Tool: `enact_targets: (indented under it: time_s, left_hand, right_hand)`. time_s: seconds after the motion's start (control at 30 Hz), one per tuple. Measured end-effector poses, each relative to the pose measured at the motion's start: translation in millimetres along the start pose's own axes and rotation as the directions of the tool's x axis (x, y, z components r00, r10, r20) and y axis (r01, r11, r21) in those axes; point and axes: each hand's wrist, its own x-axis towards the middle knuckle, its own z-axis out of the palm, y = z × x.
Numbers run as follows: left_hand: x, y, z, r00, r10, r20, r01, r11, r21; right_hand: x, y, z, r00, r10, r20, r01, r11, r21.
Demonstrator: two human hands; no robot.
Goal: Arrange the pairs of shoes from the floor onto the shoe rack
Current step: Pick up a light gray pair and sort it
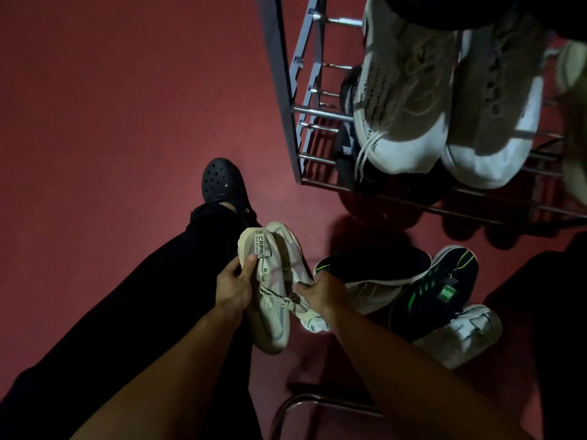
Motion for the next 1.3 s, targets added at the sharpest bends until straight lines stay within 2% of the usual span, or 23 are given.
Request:
enact_targets:
  time_s: [0.2, 0.37, 0.47, 0.5, 0.53, 0.57, 0.6, 0.63, 0.67, 0.73, 0.77, 0.83, 1.03, 1.17, 1.3]
  left_hand:
    - [-3, 3, -3, 0.997, -0.036, 0.062, 0.039, 0.998, -0.056]
    - [-7, 7, -2, 0.996, -0.041, 0.079, 0.050, 0.993, -0.110]
    - [-9, 8, -2, 0.996, -0.034, 0.082, 0.042, 0.994, -0.100]
    - [-9, 9, -2, 0.996, -0.030, 0.083, 0.038, 0.995, -0.090]
    - [-10, 10, 0, 0.996, -0.028, 0.087, 0.035, 0.996, -0.078]
    - [-12, 12, 2, 0.996, -0.026, 0.091, 0.032, 0.997, -0.072]
    - [-14, 14, 5, 0.996, -0.019, 0.092, 0.025, 0.998, -0.066]
    - [-19, 18, 9, 0.996, -0.010, 0.094, 0.016, 0.998, -0.054]
    - [-24, 21, 14, 0.995, 0.004, 0.101, -0.001, 0.999, -0.033]
    - [-34, 29, 25, 0.990, 0.034, 0.140, -0.037, 0.999, 0.017]
    - [-41, 33, 31, 0.985, 0.041, 0.166, -0.049, 0.998, 0.041]
    - [-54, 41, 44, 0.976, 0.050, 0.210, -0.070, 0.994, 0.088]
    - [-90, 69, 80, 0.944, 0.165, 0.286, -0.205, 0.972, 0.115]
    - [-121, 91, 101, 0.904, 0.186, 0.385, -0.233, 0.969, 0.078]
    - [-148, 106, 115, 0.890, 0.173, 0.422, -0.220, 0.973, 0.067]
  right_hand:
    - [-3, 4, 8, 1.000, 0.022, -0.012, -0.023, 0.996, -0.092]
    - [-13, 9, 17, 0.990, 0.050, 0.130, -0.057, 0.997, 0.051]
    - [-20, 18, 5, 0.984, -0.059, 0.169, 0.064, 0.998, -0.020]
    - [-20, 23, -4, 0.994, -0.058, 0.087, 0.056, 0.998, 0.025]
    - [-20, 27, -16, 0.995, 0.029, 0.098, -0.046, 0.984, 0.171]
    - [-19, 35, -27, 0.995, -0.012, 0.097, -0.011, 0.972, 0.233]
    - [-13, 46, -41, 0.996, -0.070, 0.056, 0.047, 0.939, 0.340]
    - [-26, 47, -62, 0.992, -0.019, 0.128, -0.041, 0.891, 0.452]
    - [-35, 49, -78, 0.992, -0.084, -0.092, 0.113, 0.920, 0.376]
    - [-38, 59, -99, 0.994, -0.025, -0.107, 0.078, 0.845, 0.530]
    - [-42, 64, -110, 0.987, 0.001, -0.160, 0.094, 0.804, 0.587]
    - [-53, 71, -128, 0.959, 0.033, -0.282, 0.154, 0.774, 0.614]
    - [-87, 84, -185, 0.894, 0.049, -0.445, 0.295, 0.684, 0.667]
    - [-110, 96, -222, 0.909, 0.090, -0.408, 0.332, 0.437, 0.836]
    - [-130, 113, -248, 0.921, 0.106, -0.374, 0.315, 0.361, 0.878]
